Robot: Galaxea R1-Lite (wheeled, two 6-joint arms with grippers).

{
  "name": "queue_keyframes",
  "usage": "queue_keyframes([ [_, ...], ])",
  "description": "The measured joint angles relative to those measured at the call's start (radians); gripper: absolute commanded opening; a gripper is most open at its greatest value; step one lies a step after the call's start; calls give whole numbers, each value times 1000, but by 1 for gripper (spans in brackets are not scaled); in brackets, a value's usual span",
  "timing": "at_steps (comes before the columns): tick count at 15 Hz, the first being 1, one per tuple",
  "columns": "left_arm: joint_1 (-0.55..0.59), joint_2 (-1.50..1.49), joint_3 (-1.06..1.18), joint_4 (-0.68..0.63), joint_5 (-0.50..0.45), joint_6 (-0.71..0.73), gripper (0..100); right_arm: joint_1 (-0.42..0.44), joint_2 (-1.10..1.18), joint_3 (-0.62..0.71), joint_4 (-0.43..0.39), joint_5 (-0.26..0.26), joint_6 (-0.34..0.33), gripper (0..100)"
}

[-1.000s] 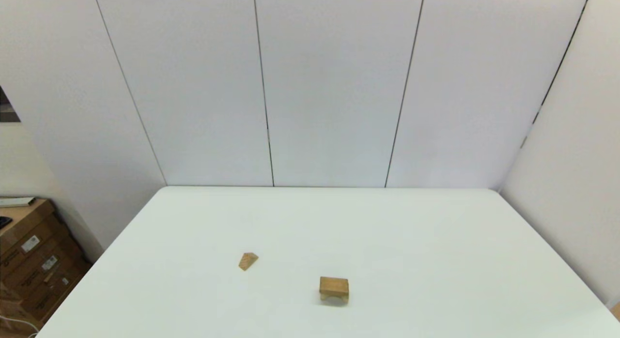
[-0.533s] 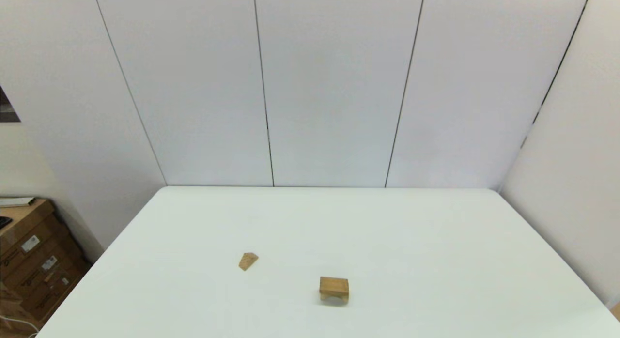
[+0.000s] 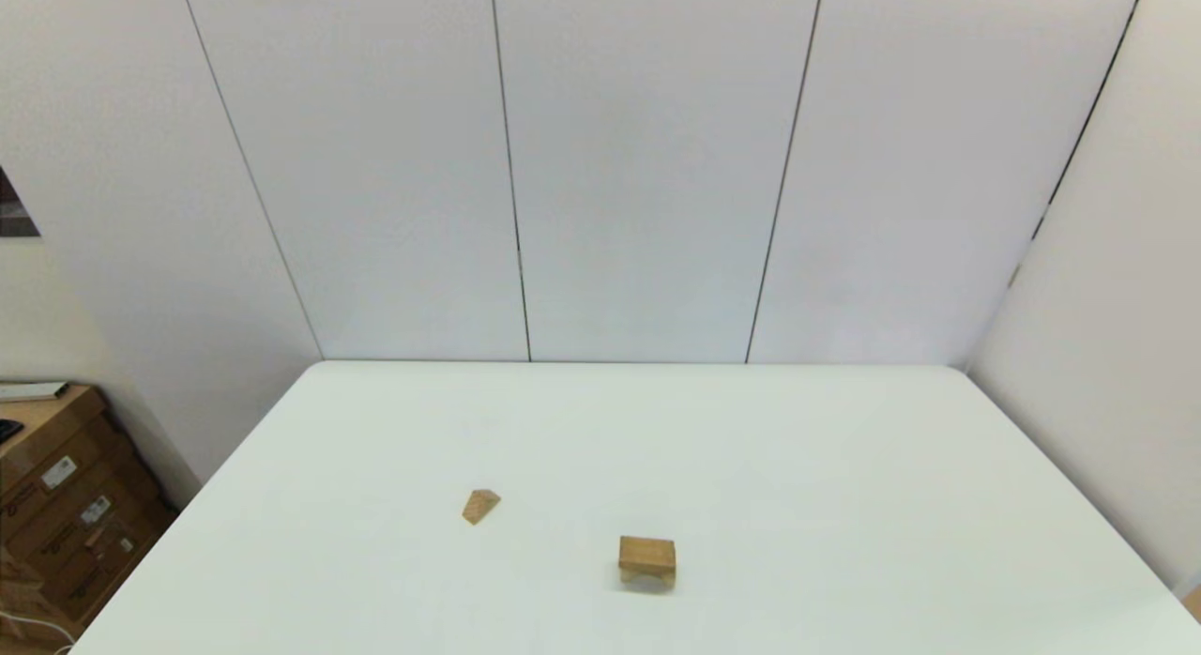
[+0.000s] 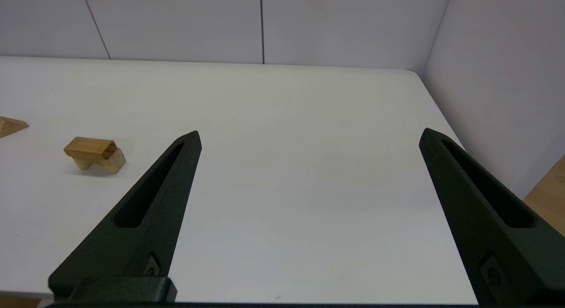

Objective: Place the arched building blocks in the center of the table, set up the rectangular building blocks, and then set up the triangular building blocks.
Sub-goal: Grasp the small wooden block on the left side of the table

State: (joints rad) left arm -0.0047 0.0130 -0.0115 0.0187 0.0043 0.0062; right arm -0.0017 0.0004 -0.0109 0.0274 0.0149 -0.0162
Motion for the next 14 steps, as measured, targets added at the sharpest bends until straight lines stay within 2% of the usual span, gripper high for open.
queue_keyframes([
  [6, 4, 307, -257, 46, -6, -47, 100, 0, 0, 0, 0, 0, 0, 100],
  [11, 98, 746, -479, 23, -153, -7, 100, 0, 0, 0, 0, 0, 0, 100],
  [14, 155, 960, -593, 17, -187, 5, 100, 0, 0, 0, 0, 0, 0, 100],
])
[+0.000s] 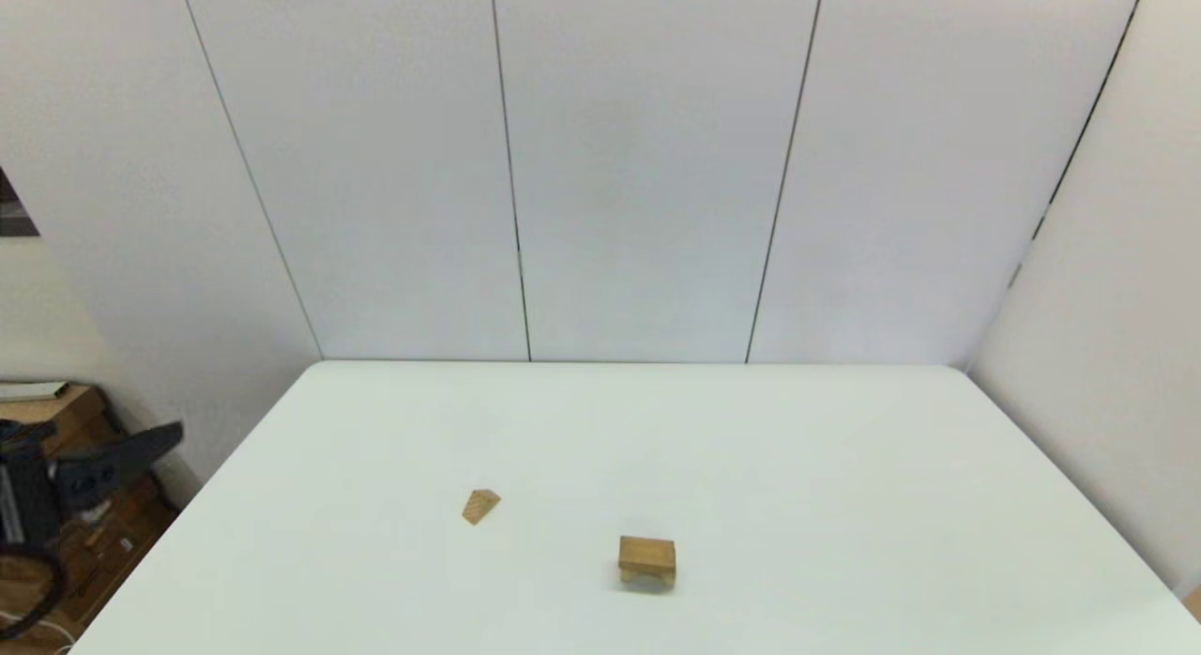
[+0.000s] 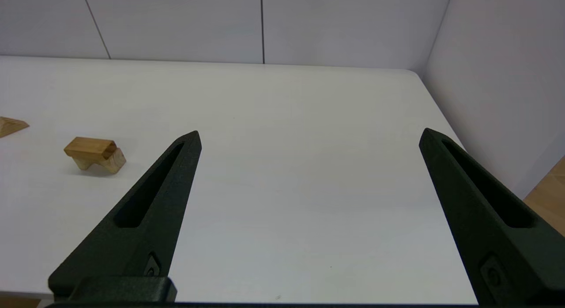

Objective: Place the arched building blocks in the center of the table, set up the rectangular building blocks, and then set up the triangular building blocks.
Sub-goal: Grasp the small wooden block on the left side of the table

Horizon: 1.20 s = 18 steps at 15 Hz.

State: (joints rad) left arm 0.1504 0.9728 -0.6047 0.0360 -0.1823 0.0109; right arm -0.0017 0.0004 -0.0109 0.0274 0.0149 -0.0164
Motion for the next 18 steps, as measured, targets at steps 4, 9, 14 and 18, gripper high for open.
queue_keyframes([
  [4, 26, 262, -193, 87, -15, 71, 100, 0, 0, 0, 0, 0, 0, 100],
  [9, 29, 533, -580, 561, -16, 354, 100, 0, 0, 0, 0, 0, 0, 100],
  [14, -74, 833, -819, 846, -16, 579, 100, 0, 0, 0, 0, 0, 0, 100],
  [18, -237, 1061, -1005, 937, -8, 596, 100, 0, 0, 0, 0, 0, 0, 100],
])
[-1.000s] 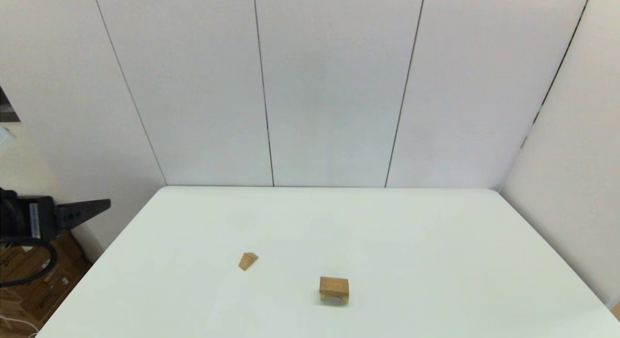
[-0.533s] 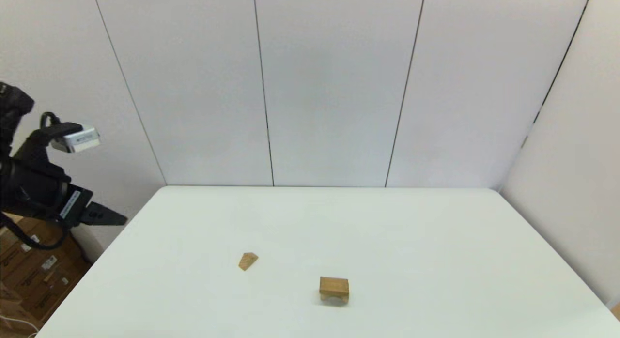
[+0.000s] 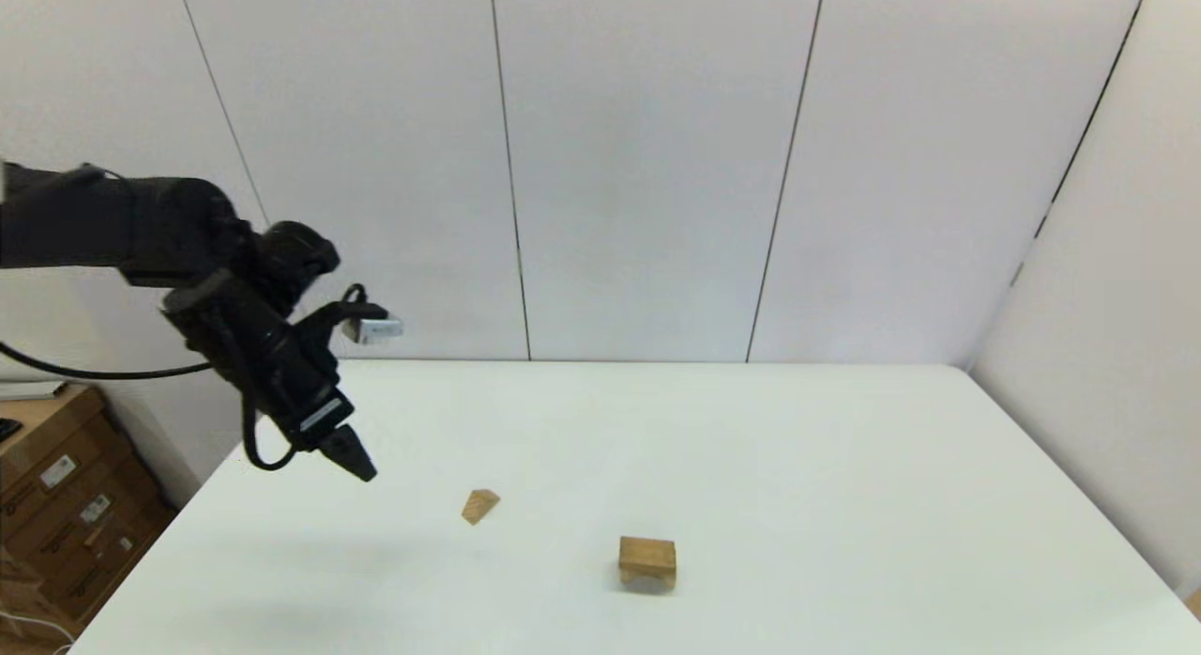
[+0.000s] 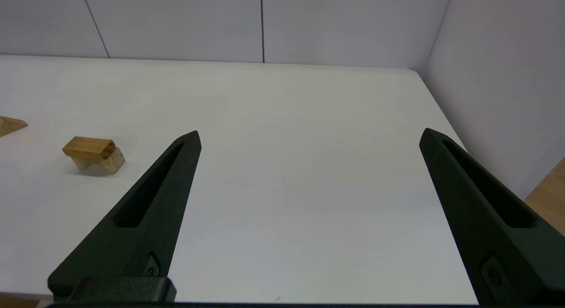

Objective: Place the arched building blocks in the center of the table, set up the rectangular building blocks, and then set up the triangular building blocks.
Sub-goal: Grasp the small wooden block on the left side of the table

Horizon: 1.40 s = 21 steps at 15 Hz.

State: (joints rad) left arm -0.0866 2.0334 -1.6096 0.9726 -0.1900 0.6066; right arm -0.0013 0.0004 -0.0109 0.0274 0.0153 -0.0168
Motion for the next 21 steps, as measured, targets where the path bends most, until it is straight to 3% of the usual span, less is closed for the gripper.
queue_keyframes([
  [4, -126, 199, -153, 13, 79, -55, 100, 0, 0, 0, 0, 0, 0, 100],
  [8, -202, 346, -246, 12, 98, -196, 100, 0, 0, 0, 0, -1, 0, 100],
  [21, -228, 573, -343, -53, 107, -250, 100, 0, 0, 0, 0, 0, 0, 100],
])
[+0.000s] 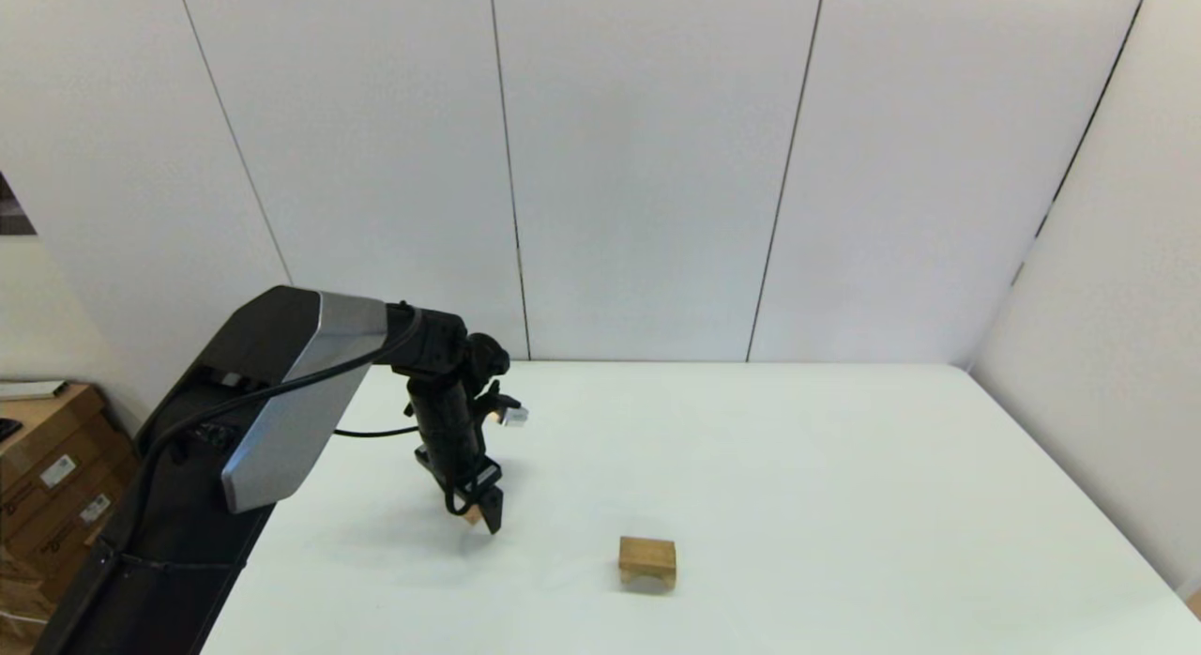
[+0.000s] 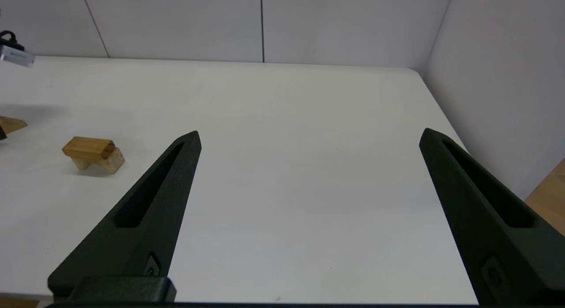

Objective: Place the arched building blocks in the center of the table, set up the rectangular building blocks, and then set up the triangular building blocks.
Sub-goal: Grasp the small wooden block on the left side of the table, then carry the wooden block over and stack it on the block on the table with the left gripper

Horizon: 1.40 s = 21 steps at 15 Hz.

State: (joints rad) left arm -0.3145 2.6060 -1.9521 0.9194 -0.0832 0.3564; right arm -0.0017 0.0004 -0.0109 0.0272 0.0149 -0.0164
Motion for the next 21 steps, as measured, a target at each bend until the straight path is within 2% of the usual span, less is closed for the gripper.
queue_keyframes([
  [3, -1, 8, -3, 0, 9, -2, 100, 0, 0, 0, 0, 0, 0, 100],
  [4, -1, 8, -3, 0, 9, -3, 0, 0, 0, 0, 0, 0, 0, 100],
  [15, -19, 15, -9, 0, 2, -10, 0, 0, 0, 0, 0, 0, 0, 100],
  [21, -15, -75, -8, 1, 0, -6, 0, 0, 0, 0, 0, 0, 0, 100],
])
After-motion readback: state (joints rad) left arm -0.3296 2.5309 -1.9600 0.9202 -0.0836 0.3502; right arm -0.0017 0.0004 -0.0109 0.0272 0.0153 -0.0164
